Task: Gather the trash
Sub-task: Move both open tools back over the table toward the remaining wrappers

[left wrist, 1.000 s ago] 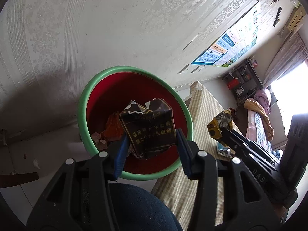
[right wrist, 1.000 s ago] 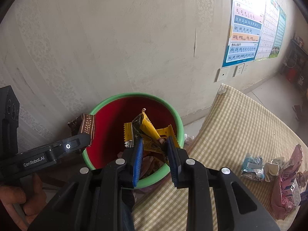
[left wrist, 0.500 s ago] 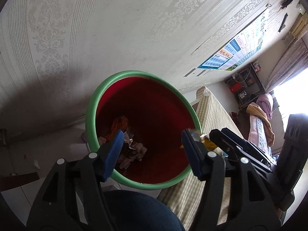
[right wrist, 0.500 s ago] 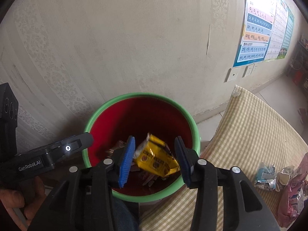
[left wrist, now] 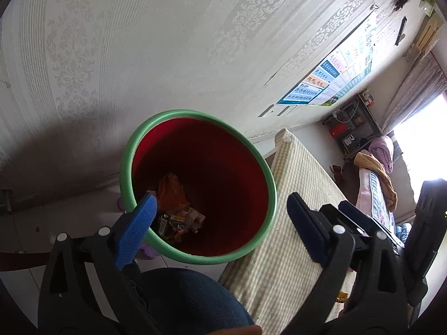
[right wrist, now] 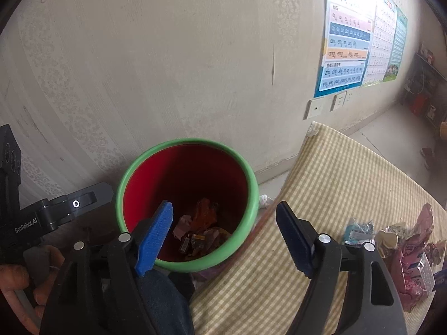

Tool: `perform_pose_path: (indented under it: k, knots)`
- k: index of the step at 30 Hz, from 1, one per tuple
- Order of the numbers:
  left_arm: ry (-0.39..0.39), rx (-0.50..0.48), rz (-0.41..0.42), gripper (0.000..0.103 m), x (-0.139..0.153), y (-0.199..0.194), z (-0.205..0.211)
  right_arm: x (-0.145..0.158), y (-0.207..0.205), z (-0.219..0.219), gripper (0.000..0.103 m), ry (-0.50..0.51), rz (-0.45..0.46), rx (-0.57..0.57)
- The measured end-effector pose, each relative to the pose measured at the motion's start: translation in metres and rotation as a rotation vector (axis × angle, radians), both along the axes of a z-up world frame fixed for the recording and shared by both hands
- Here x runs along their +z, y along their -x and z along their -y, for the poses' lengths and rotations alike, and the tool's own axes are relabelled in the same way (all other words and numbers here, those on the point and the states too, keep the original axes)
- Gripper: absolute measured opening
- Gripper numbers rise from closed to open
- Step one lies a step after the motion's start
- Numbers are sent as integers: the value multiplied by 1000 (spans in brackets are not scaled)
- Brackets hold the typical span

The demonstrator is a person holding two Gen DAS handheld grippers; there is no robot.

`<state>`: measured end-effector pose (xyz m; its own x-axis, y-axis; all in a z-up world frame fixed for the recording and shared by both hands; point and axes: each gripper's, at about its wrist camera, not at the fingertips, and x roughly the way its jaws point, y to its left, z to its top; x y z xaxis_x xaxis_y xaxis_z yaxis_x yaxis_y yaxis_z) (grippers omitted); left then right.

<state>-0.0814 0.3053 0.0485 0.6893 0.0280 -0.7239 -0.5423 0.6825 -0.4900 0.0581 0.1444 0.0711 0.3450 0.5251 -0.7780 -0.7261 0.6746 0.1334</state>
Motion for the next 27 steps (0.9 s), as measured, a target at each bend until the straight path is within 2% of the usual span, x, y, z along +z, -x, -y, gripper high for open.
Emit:
perform_pose_path:
  k: [7, 19, 27]
  knots:
    - [-24, -84, 1, 95, 11, -16, 43, 11, -4, 67, 75, 3, 23, -98]
    - [-72, -261, 22, 96, 32, -56, 144, 26, -5, 211, 77, -1, 45, -322]
    - [-111, -376, 27, 97, 46, -79, 205, 32, 0, 289, 77, -6, 55, -450]
